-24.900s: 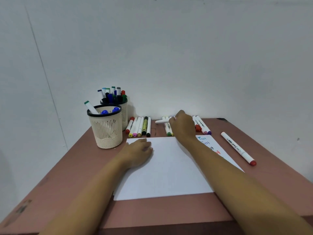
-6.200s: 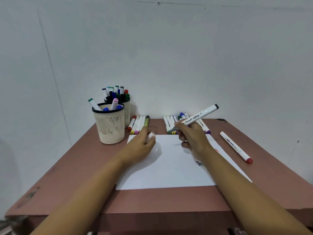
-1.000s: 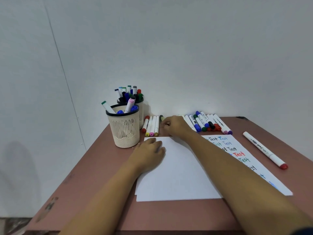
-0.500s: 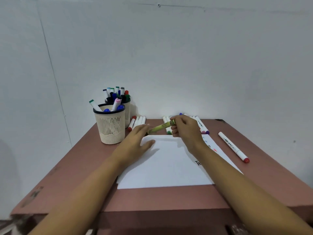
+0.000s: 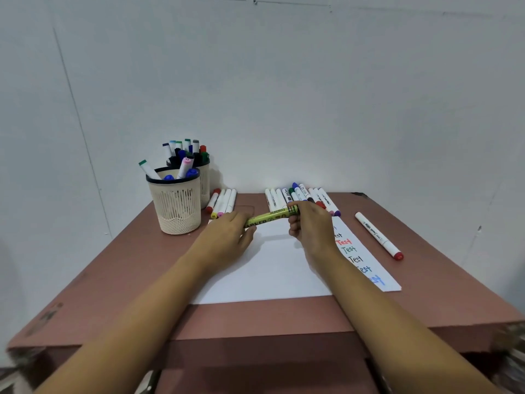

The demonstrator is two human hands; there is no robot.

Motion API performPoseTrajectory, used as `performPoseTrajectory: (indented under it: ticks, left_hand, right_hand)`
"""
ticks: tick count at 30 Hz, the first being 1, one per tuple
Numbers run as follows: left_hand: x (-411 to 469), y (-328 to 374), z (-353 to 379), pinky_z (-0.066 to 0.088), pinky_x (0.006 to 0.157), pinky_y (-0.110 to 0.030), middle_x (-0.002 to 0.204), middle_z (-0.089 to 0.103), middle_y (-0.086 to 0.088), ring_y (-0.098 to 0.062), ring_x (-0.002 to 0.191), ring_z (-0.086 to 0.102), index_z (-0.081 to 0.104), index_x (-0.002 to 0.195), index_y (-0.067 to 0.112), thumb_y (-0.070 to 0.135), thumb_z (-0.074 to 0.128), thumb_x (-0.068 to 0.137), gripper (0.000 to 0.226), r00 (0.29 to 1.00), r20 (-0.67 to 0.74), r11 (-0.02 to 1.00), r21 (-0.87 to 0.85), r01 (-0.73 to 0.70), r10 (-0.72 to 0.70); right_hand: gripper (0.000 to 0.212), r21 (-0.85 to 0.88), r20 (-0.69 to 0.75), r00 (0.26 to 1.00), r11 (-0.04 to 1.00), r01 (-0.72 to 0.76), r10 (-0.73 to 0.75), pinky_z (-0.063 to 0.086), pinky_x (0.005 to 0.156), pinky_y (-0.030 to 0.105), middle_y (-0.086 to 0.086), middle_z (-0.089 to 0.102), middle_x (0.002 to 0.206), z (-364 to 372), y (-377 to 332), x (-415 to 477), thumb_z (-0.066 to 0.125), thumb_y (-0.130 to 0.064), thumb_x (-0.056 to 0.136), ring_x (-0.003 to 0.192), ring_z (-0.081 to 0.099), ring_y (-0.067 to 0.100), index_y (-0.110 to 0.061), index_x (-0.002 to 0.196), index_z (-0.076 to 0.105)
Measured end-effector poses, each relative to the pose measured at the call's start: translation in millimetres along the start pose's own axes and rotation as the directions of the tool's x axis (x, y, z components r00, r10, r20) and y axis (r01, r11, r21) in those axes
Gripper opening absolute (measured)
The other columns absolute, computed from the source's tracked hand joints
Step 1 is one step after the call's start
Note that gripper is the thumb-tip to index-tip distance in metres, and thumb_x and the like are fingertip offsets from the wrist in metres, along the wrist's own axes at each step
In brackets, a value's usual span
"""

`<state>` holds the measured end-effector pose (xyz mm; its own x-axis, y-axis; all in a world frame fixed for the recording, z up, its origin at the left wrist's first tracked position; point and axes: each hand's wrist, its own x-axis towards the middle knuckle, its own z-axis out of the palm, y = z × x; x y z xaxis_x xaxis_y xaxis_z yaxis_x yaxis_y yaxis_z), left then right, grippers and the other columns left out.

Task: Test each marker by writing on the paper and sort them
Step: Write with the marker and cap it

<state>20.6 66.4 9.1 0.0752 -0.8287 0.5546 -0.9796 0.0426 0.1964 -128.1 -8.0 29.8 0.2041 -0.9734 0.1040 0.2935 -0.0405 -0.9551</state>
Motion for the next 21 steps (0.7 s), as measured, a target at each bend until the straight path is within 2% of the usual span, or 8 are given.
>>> performPoseTrajectory:
  ticks: [3, 5, 7, 9, 13, 16, 19, 21]
  left_hand:
    - [0.5, 1.9, -0.6, 0.029, 0.063, -0.032, 0.091, 0.051, -0.002, -0.020, 0.077, 0.042, 0.047, 0.116, 0.010, 0.027, 0.040, 0.099, 0.025, 0.997, 0.075, 0.999, -0.035, 0.010, -0.007]
    - [0.5, 1.4, 0.1, 0.027, 0.060, -0.032, 0.081, 0.045, 0.004, -0.020, 0.073, 0.040, 0.047, 0.111, 0.009, 0.029, 0.040, 0.099, 0.024, 0.998, 0.068, 0.999, -0.041, -0.004, 0.007]
    - [0.3, 0.6, 0.1, 0.023, 0.059, -0.032, 0.070, 0.038, 0.009, -0.020, 0.069, 0.039, 0.048, 0.106, 0.009, 0.029, 0.042, 0.099, 0.022, 0.999, 0.039, 0.998, -0.054, -0.018, 0.020]
    - [0.2, 1.3, -0.6, 0.023, 0.058, -0.032, 0.067, 0.036, 0.010, -0.019, 0.068, 0.039, 0.050, 0.103, 0.008, 0.027, 0.045, 0.098, 0.020, 0.999, 0.032, 0.996, -0.085, -0.030, 0.033]
    - [-0.4, 5.1, -1.4, 0.037, 0.062, -0.038, 0.068, 0.045, 0.003, -0.022, 0.066, 0.043, 0.049, 0.095, 0.011, 0.025, 0.049, 0.097, 0.013, 0.996, 0.055, 0.982, -0.179, -0.059, 0.070]
    - [0.4, 7.8, -1.0, 0.031, 0.058, -0.033, 0.062, 0.040, 0.008, -0.011, 0.058, 0.039, 0.043, 0.087, 0.020, 0.024, 0.050, 0.096, 0.012, 0.996, 0.052, 0.973, -0.223, -0.053, 0.066]
    - [1.5, 6.8, 2.3, 0.029, 0.055, -0.027, 0.060, 0.042, 0.007, -0.006, 0.055, 0.042, 0.049, 0.092, 0.021, 0.026, 0.051, 0.095, 0.007, 0.998, 0.059, 0.962, -0.272, -0.010, 0.028]
    - [2.3, 3.6, 2.6, 0.036, 0.060, -0.027, 0.066, 0.052, 0.004, -0.006, 0.058, 0.044, 0.056, 0.106, 0.021, 0.030, 0.054, 0.094, 0.015, 0.998, 0.070, 0.938, -0.347, 0.029, -0.005]
  right_hand:
    - [0.027, 0.107, 0.034, 0.999, 0.994, -0.029, 0.026, 0.038, 0.046, 0.020, 0.002, 0.051, 0.056, 1.8, -0.4, -1.6, 0.053, -0.020, 0.097, 0.046, 0.043, 0.010, -0.009, 0.074, 0.060]
    - [0.029, 0.089, 0.110, 0.993, 0.995, -0.038, 0.028, 0.041, 0.050, 0.022, 0.000, 0.054, 0.056, 2.7, 2.4, -4.4, 0.061, -0.033, 0.092, 0.048, 0.047, 0.009, -0.011, 0.074, 0.057]
    - [0.026, 0.018, 0.169, 0.985, 0.999, -0.030, 0.027, 0.042, 0.051, 0.022, 0.002, 0.054, 0.062, 4.4, 7.1, -6.7, 0.067, -0.032, 0.088, 0.050, 0.049, 0.009, -0.010, 0.078, 0.057]
    - [0.023, -0.017, 0.178, 0.983, 0.999, -0.034, 0.036, 0.042, 0.050, 0.021, 0.003, 0.054, 0.063, 5.3, 10.3, -6.7, 0.069, -0.028, 0.087, 0.049, 0.049, 0.009, -0.009, 0.079, 0.058]
    - [0.024, -0.065, 0.231, 0.970, 0.996, -0.066, 0.079, 0.040, 0.047, 0.019, 0.002, 0.055, 0.060, 6.0, 12.2, -6.0, 0.067, -0.028, 0.089, 0.048, 0.049, 0.008, -0.009, 0.075, 0.061]
    - [0.027, -0.093, 0.243, 0.969, 0.995, -0.028, 0.050, 0.042, 0.051, 0.019, 0.003, 0.055, 0.060, 6.5, 14.0, -4.1, 0.061, -0.027, 0.093, 0.048, 0.048, 0.008, -0.008, 0.073, 0.061]
    - [0.030, -0.097, 0.278, 0.961, 0.995, 0.028, 0.000, 0.040, 0.056, 0.020, 0.002, 0.052, 0.060, 4.4, 14.0, -1.7, 0.056, -0.026, 0.096, 0.051, 0.045, 0.008, -0.009, 0.072, 0.060]
    - [0.030, -0.078, 0.340, 0.939, 0.994, 0.074, -0.044, 0.040, 0.056, 0.019, 0.001, 0.052, 0.061, 2.2, 13.1, -0.9, 0.053, -0.025, 0.097, 0.053, 0.045, 0.007, -0.009, 0.073, 0.061]
